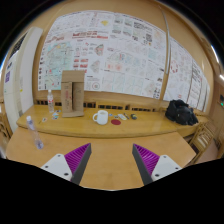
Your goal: Pour water
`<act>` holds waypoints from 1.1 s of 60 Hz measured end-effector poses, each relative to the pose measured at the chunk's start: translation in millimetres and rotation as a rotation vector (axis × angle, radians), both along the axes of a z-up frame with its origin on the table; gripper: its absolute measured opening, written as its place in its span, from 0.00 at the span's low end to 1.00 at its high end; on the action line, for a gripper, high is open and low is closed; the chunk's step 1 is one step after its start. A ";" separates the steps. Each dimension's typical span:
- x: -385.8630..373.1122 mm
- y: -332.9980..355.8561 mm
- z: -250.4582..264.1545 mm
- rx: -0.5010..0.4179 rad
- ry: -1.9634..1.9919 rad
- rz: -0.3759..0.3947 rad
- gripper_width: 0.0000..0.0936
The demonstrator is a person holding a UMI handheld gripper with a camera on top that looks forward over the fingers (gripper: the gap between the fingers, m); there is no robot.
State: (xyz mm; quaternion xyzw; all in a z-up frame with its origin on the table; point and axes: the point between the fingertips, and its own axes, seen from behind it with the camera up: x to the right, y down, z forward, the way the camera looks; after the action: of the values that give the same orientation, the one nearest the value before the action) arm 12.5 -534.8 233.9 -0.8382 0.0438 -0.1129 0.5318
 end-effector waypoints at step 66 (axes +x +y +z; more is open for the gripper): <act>-427.4 219.6 -171.8 0.057 0.090 0.233 0.86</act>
State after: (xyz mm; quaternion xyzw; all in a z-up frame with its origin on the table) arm -414.9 -315.1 62.1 -0.8263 -0.0269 -0.0110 0.5624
